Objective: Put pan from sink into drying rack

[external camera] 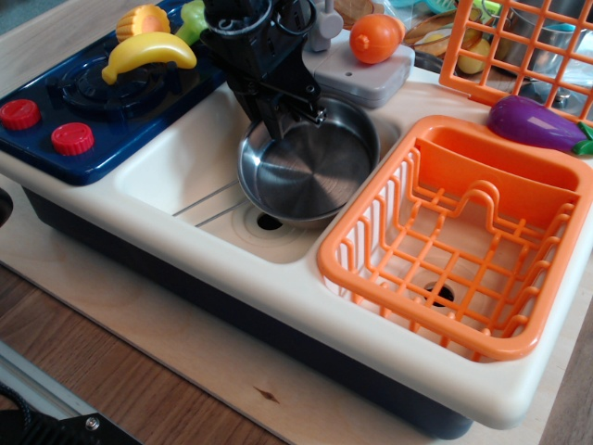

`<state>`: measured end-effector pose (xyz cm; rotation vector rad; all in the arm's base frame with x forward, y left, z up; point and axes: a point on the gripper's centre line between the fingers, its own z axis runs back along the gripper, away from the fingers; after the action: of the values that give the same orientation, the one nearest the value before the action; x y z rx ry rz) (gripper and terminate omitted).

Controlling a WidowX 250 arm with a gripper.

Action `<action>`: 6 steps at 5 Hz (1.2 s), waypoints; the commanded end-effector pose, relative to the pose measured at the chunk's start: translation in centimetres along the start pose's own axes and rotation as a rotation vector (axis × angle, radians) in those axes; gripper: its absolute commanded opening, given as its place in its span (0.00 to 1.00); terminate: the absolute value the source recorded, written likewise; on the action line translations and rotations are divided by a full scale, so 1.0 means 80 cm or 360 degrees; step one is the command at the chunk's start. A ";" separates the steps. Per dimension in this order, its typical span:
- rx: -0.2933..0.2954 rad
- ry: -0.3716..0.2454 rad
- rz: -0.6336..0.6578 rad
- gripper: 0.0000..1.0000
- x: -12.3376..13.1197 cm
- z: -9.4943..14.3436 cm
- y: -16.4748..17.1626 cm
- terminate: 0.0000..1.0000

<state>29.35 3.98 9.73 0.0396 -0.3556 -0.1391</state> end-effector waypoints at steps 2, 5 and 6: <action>0.0143 0.0004 0.0030 0.00 0.010 0.065 -0.006 0.00; 0.0371 0.0037 -0.0044 0.00 0.023 0.135 -0.022 0.00; 0.0298 0.0039 -0.0092 0.00 0.025 0.140 -0.037 0.00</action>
<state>26.73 -0.78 19.40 0.1516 -0.2654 -0.2278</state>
